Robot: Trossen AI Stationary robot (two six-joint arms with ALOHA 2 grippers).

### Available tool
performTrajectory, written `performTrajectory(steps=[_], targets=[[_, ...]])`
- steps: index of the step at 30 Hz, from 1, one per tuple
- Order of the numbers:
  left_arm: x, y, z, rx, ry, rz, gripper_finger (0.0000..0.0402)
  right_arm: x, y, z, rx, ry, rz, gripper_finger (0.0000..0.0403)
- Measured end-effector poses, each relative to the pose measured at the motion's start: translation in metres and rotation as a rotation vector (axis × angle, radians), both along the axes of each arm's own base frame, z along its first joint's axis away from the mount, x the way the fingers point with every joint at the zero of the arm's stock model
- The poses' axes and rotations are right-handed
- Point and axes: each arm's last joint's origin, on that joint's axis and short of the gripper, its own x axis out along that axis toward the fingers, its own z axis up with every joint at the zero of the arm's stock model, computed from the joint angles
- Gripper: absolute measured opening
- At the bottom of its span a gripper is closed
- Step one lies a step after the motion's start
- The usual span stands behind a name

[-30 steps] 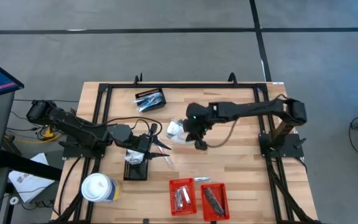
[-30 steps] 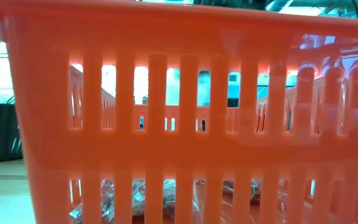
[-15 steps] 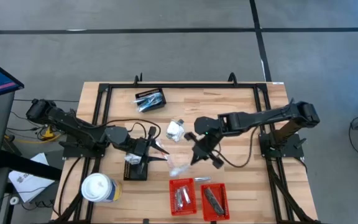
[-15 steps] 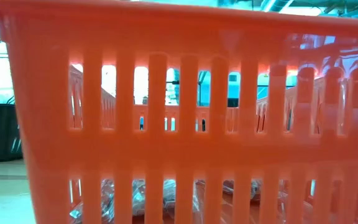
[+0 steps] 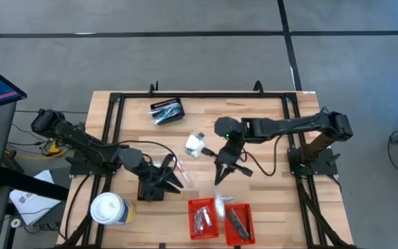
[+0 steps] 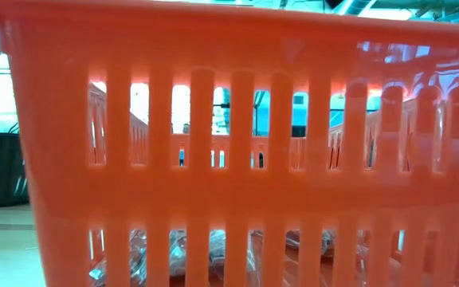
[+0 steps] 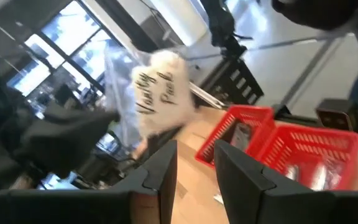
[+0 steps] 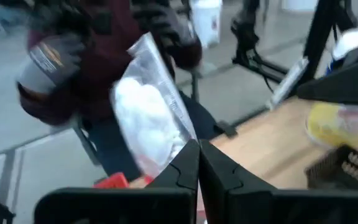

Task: Pick & Place Travel size toiletries
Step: Put the cotton pack into the bottom black bin

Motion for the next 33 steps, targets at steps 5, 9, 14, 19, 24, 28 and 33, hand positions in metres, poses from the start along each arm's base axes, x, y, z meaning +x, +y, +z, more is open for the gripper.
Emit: performTrajectory(steps=[5, 9, 14, 19, 24, 28, 33], targets=[[0.001, 0.000, 0.004, -0.050, -0.028, 0.005, 0.0099, 0.021, -0.006, -0.013, 0.068, 0.045, 0.007, 0.0000], [0.005, -0.001, 0.003, -0.074, -0.033, 0.010, 0.0099, 0.046, -0.014, -0.024, 0.098, 0.124, -0.026, 0.0000], [0.016, -0.005, -0.011, -0.047, -0.028, -0.016, 0.0101, 0.073, -0.016, -0.035, 0.135, 0.233, 0.015, 0.0000], [0.025, -0.009, -0.021, -0.017, -0.036, -0.019, 0.0126, 0.087, -0.012, -0.044, 0.111, 0.299, 0.043, 0.0000], [0.024, -0.008, -0.019, -0.021, -0.052, -0.011, 0.0162, 0.086, -0.007, -0.043, 0.091, 0.285, 0.072, 0.0000], [0.024, -0.009, -0.017, -0.025, -0.063, -0.012, 0.0182, 0.085, -0.003, -0.042, 0.097, 0.275, 0.103, 0.0000], [0.024, -0.008, -0.017, -0.021, -0.062, 0.038, 0.0191, 0.081, -0.001, -0.044, 0.102, 0.270, 0.148, 0.0000]])
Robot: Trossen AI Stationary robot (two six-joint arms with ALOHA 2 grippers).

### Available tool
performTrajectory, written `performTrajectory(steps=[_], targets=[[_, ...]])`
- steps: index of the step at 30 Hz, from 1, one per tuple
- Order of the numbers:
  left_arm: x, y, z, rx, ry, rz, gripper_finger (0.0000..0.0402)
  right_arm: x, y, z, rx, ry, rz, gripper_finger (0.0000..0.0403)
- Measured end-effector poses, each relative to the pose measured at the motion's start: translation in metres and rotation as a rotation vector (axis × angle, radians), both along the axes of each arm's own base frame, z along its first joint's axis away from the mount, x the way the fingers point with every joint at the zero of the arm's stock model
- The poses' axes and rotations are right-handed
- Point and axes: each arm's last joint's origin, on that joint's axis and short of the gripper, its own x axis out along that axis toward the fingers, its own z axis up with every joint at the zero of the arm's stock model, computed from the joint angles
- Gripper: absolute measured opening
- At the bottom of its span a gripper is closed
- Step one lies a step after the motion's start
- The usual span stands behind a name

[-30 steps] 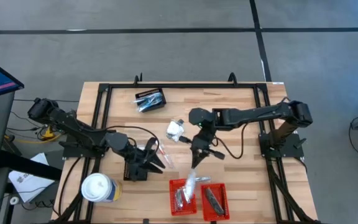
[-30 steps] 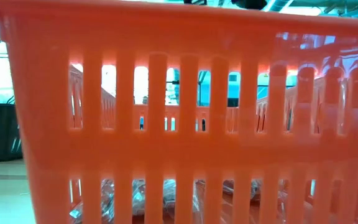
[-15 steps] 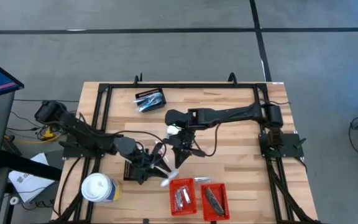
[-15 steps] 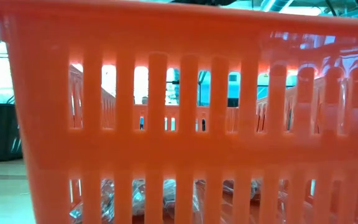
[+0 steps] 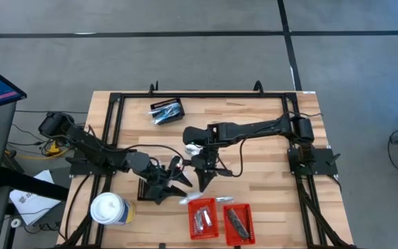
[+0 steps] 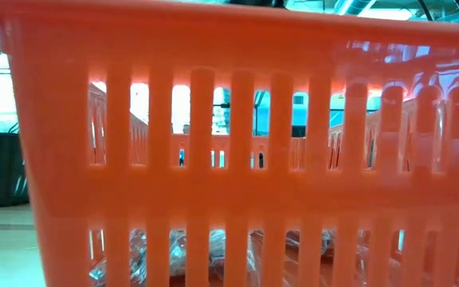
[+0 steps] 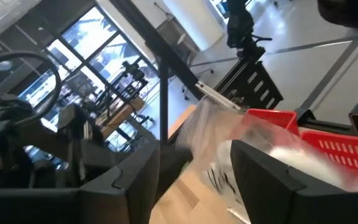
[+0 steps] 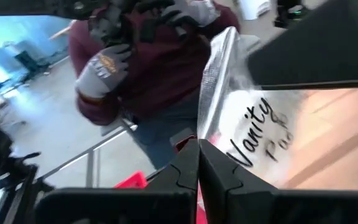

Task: Pick & Place Travel size toiletries
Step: Put the cotton pack into the bottom black bin

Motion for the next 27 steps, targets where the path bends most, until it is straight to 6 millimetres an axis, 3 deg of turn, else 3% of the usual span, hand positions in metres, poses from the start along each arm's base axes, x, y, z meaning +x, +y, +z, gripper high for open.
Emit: performTrajectory(steps=[11, 15, 19, 24, 27], targets=[[-0.001, -0.003, 0.000, -0.031, 0.013, 0.012, 0.0191, -0.005, -0.010, -0.003, 0.005, 0.015, 0.009, 0.0000], [-0.004, -0.001, 0.004, -0.081, 0.017, 0.116, 0.0191, -0.005, -0.019, -0.002, -0.012, 0.072, -0.051, 0.0000], [-0.011, 0.000, 0.015, -0.218, 0.020, 0.257, 0.0191, -0.004, -0.020, -0.003, -0.070, 0.111, -0.111, 0.0000], [-0.026, 0.007, 0.029, -0.580, 0.116, 0.292, 0.0181, -0.003, -0.021, -0.005, -0.121, 0.160, -0.180, 0.0000], [-0.035, 0.014, 0.037, -0.640, 0.214, 0.319, 0.0171, -0.002, -0.023, -0.006, -0.139, 0.183, -0.214, 0.0000]])
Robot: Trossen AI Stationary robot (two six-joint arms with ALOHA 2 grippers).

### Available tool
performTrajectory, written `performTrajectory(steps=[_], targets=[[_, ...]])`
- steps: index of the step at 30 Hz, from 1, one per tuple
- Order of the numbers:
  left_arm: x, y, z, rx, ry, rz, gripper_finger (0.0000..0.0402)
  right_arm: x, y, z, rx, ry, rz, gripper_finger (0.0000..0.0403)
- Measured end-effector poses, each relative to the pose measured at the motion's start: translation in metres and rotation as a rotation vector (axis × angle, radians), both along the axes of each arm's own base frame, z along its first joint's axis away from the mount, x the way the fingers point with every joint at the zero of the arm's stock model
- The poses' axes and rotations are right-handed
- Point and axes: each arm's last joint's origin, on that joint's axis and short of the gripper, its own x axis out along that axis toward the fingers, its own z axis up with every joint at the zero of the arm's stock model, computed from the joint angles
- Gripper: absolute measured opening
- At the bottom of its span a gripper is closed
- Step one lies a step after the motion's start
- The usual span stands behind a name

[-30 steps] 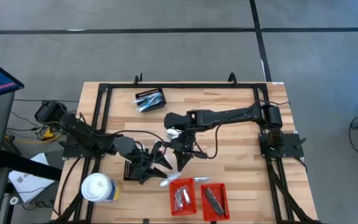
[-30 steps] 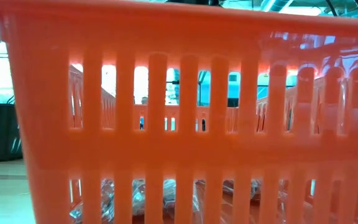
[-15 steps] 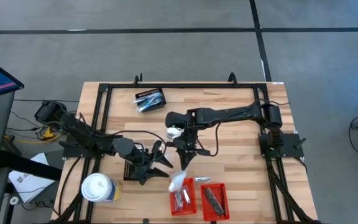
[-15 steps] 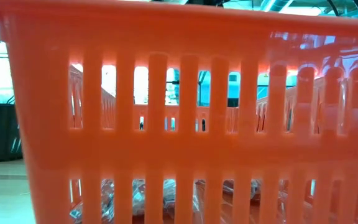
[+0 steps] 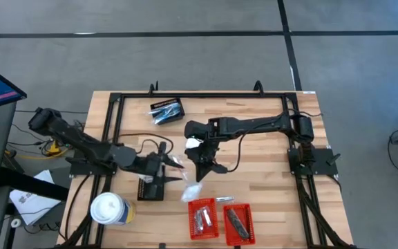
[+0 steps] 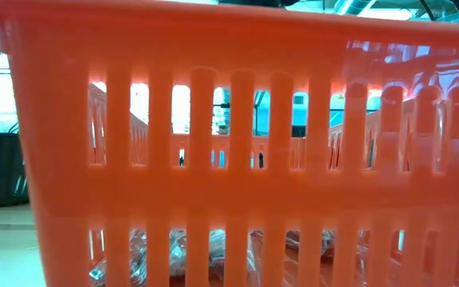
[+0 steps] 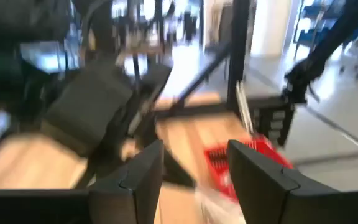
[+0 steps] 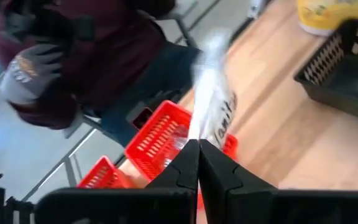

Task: Pick & Place Travel size toiletries
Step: Put the cotton pack into the bottom black bin

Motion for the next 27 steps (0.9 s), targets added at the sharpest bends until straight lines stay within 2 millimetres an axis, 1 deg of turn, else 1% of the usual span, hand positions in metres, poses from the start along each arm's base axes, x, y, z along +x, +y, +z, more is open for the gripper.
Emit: performTrajectory(steps=[2, 5, 8, 11, 17, 21, 24, 27], targets=[[-0.005, 0.002, 0.002, -0.020, 0.095, 0.009, 0.0164, 0.001, 0.000, 0.000, -0.025, 0.010, -0.032, 0.0000], [-0.006, 0.003, -0.001, -0.045, 0.204, 0.026, 0.0155, 0.004, -0.001, 0.000, -0.064, 0.017, -0.092, 0.0000], [-0.004, 0.002, -0.004, -0.050, 0.222, 0.031, 0.0146, 0.008, -0.008, 0.007, -0.118, 0.021, -0.184, 0.0000], [-0.006, 0.003, -0.006, -0.056, 0.249, 0.078, 0.0138, 0.011, -0.014, 0.013, -0.160, 0.013, -0.244, 0.0000], [-0.028, 0.005, -0.004, -0.066, 0.304, 0.206, 0.0123, 0.011, -0.018, 0.027, -0.217, -0.034, -0.243, 0.0000], [-0.038, 0.005, -0.003, -0.125, 0.338, 0.221, 0.0121, 0.011, -0.022, 0.032, -0.242, -0.064, -0.229, 0.0000], [-0.040, 0.005, -0.007, -0.167, 0.390, 0.212, 0.0128, 0.011, -0.025, 0.032, -0.249, -0.065, -0.231, 0.0000], [-0.035, 0.007, -0.018, -0.223, 0.487, 0.201, 0.0139, 0.011, -0.028, 0.032, -0.246, -0.064, -0.242, 0.0000]])
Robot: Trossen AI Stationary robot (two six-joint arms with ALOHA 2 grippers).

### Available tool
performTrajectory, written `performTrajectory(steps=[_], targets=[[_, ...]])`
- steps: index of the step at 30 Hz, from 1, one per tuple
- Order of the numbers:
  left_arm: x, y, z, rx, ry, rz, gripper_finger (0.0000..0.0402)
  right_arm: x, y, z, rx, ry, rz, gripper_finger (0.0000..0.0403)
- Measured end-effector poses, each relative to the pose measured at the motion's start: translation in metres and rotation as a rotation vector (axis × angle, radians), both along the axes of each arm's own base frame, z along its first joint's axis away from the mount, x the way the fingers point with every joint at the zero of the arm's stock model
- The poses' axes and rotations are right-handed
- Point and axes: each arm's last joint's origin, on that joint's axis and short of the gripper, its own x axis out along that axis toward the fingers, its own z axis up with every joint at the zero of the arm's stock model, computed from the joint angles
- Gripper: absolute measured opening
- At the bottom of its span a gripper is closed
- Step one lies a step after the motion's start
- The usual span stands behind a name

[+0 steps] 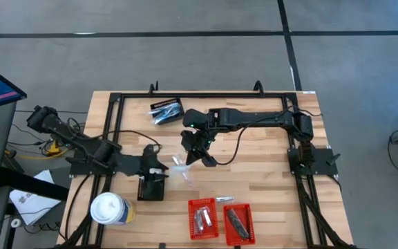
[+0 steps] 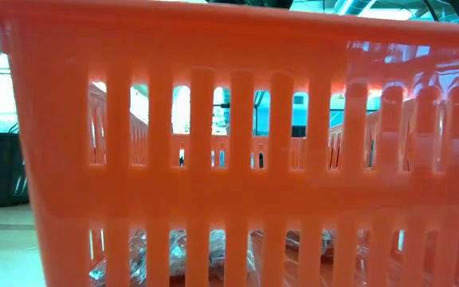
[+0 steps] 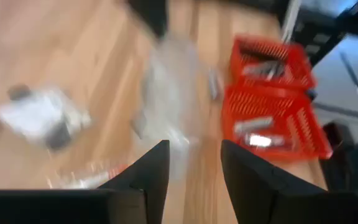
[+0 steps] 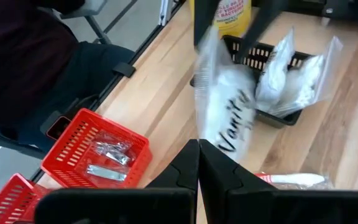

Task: Pick & Place Travel size toiletries
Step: Put the cotton pack into the bottom black bin

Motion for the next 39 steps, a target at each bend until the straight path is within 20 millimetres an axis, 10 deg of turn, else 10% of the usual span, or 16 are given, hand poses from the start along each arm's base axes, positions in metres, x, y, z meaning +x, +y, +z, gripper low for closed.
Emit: performTrajectory(steps=[6, 18, 30, 39], targets=[[0.018, 0.013, -0.031, -0.061, 0.164, 0.029, 0.0165, 0.001, -0.003, 0.001, 0.009, -0.003, -0.018, 0.0000], [0.023, 0.027, -0.029, 0.023, 0.142, 0.024, 0.0186, 0.001, -0.002, 0.000, 0.010, 0.003, -0.018, 0.0000], [0.024, 0.027, -0.028, 0.070, 0.132, -0.014, 0.0014, 0.003, -0.002, 0.002, 0.017, -0.022, -0.026, 0.0000], [0.020, 0.015, -0.029, -0.037, 0.166, -0.197, 0.0006, 0.000, 0.009, 0.008, 0.008, -0.057, 0.029, 0.0033]])
